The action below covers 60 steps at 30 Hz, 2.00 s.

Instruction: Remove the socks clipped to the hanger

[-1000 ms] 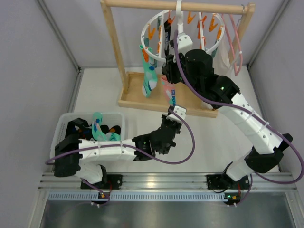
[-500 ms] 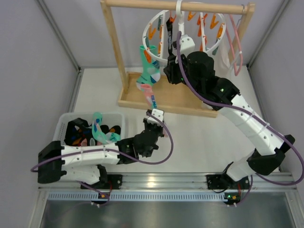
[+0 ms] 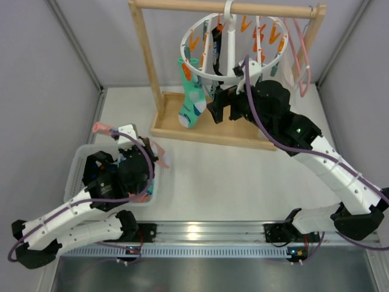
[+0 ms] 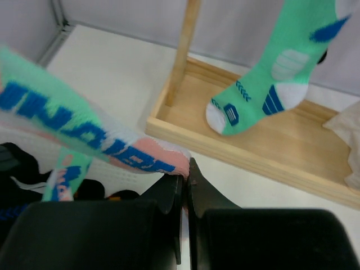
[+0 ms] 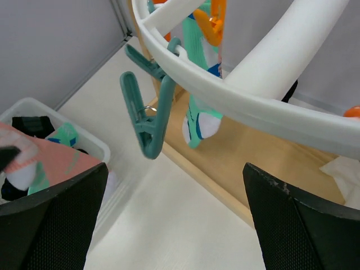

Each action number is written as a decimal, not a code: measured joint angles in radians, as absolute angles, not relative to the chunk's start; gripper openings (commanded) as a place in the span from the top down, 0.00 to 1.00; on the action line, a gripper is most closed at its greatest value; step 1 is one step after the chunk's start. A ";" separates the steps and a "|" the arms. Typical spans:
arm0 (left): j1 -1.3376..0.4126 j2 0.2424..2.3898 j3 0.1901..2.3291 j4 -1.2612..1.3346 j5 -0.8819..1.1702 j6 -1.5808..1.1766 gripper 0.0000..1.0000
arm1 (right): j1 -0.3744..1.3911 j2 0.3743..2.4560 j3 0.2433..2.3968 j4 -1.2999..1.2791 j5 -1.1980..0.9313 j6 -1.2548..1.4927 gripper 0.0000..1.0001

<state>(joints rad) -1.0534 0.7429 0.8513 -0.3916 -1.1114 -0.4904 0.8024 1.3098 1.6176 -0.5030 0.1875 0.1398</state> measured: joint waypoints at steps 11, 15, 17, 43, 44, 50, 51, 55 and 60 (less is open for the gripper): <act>-0.844 0.757 1.158 -0.660 -1.228 -0.497 1.00 | 0.795 1.182 1.413 -0.353 0.150 0.142 0.01; -0.687 0.757 1.140 -0.731 -1.172 -0.542 1.00 | 0.795 1.149 1.355 -0.324 0.125 0.160 0.01; -0.598 0.754 1.087 -0.739 -1.110 -0.589 1.00 | 0.795 1.132 1.327 -0.303 0.111 0.171 0.00; -0.058 1.057 0.517 -0.414 -0.452 -0.897 0.77 | 0.709 1.193 1.328 -0.287 0.028 0.165 0.01; -0.038 1.061 0.508 -0.393 -0.437 -0.904 0.70 | 0.701 1.203 1.339 -0.299 0.020 0.159 0.01; 0.038 1.028 0.471 -0.277 -0.353 -0.966 0.02 | 0.618 1.288 1.448 -0.371 -0.070 0.128 0.01; 0.042 1.016 0.466 -0.273 -0.346 -0.971 0.02 | 0.607 1.300 1.463 -0.384 -0.086 0.121 0.01; 0.051 0.942 0.450 -0.282 -0.288 -0.973 0.02 | 0.594 1.309 1.497 -0.435 -0.164 0.093 0.00; 0.053 0.813 0.447 -0.319 -0.170 -0.964 0.01 | 0.594 1.255 1.502 -0.447 -0.234 0.089 0.01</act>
